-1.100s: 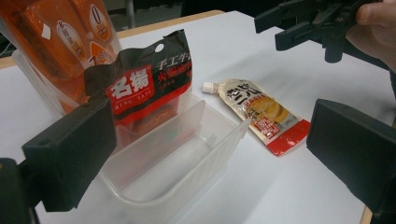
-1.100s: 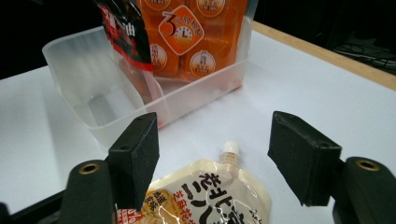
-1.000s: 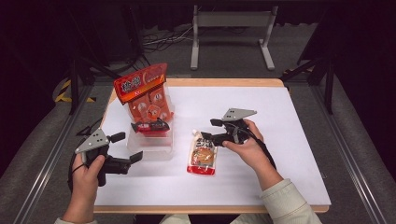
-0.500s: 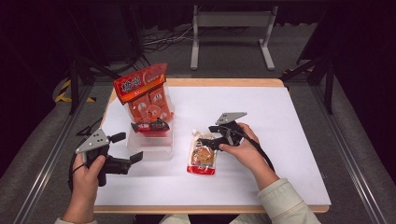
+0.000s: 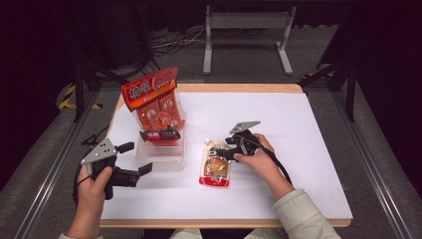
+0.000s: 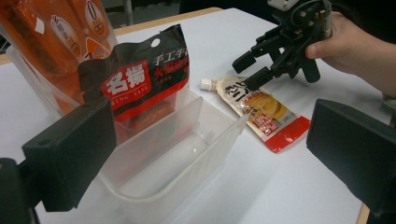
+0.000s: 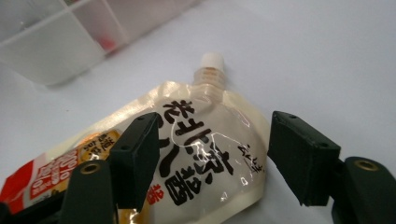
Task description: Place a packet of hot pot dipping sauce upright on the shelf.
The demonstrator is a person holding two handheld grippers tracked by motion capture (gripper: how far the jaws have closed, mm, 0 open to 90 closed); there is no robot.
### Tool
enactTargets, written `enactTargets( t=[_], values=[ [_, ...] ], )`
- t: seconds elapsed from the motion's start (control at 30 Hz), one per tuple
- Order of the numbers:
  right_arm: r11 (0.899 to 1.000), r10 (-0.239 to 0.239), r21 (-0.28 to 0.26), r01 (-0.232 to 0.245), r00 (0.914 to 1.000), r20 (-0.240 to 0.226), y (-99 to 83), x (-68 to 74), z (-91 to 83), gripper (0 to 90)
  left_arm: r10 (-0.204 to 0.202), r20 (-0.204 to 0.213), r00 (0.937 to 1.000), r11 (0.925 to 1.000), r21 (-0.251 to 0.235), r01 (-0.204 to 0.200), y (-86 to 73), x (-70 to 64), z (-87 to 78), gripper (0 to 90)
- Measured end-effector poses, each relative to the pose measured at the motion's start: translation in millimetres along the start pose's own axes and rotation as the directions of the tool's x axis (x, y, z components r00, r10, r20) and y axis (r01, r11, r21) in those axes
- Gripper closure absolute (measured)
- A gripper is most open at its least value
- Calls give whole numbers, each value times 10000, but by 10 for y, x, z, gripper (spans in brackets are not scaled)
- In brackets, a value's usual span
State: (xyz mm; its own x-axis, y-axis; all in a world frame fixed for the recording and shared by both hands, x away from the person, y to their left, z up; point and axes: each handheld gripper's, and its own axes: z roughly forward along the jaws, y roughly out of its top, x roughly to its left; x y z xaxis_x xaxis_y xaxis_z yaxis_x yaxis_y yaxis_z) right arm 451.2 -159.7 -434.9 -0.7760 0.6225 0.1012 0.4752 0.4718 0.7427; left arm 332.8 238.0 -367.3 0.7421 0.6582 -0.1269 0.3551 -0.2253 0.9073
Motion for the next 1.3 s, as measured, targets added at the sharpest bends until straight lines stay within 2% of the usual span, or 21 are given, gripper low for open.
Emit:
enactTargets(
  t=[0.1, 0.13, 0.2, 0.3, 0.4, 0.47, 0.67, 0.7, 0.83, 0.93, 1.0, 1.13, 1.3],
  values=[
    [9994, 330, 102, -331, 9994, 30, -19, -33, 26, 306, 72, -27, 10000, 10000, 22, -71, -3, 4, -4, 26],
    [9994, 330, 102, -331, 9994, 30, -19, -33, 26, 306, 72, -27, 10000, 10000, 22, -71, -3, 4, -4, 25],
    [9994, 309, 115, -312, 9993, 226, -32, -52, 56, 249, 87, -68, 9999, 10000, 11, -87, -3, 6, -5, 25],
    [9988, 472, 161, -473, 9988, 87, -49, -71, 81, 262, 29, -33, 10000, 10000, -5, -29, -4, -3, 4, 26],
    [9989, 429, 198, -427, 9990, -106, -52, -60, 80, 328, 125, -33, 9999, 9999, 34, -125, -3, 1, 13, 26],
    [9994, 293, 194, -292, 9995, -79, -55, -53, 87, 327, 49, -19, 10000, 10000, 46, -49, -2, -7, 18, 25],
    [9997, 215, 87, -215, 9998, 14, -77, -39, 89, 346, 180, 8, 9998, 9998, 112, -180, 5, -10, 40, 25],
    [9998, 205, 20, -205, 9997, 105, -84, -28, 91, 365, 107, 27, 9999, 9999, 121, -108, 4, -17, 42, 26],
    [9996, 160, -216, -153, 9993, 327, -116, -19, 87, 457, 262, 30, 9997, 9996, 122, -262, 12, -13, 51, 25],
    [9993, 206, -305, -195, 9992, 353, -126, -22, 79, 562, 141, 67, 9999, 9998, 117, -141, 9, -22, 56, 25],
    [9995, 99, -289, -87, 9991, 413, -127, -12, 79, 615, 245, 42, 9997, 9996, 118, -245, 10, -16, 53, 25],
    [9994, -201, -262, 209, 9993, 326, -128, 10, 82, 751, 134, 80, 9999, 9998, 125, -135, 4, -23, 50, 26],
    [9981, -505, -330, 521, 9977, 461, -132, 44, 80, 820, 194, 46, 9998, 9998, 52, -194, 6, -22, 33, 26]
  ],
)
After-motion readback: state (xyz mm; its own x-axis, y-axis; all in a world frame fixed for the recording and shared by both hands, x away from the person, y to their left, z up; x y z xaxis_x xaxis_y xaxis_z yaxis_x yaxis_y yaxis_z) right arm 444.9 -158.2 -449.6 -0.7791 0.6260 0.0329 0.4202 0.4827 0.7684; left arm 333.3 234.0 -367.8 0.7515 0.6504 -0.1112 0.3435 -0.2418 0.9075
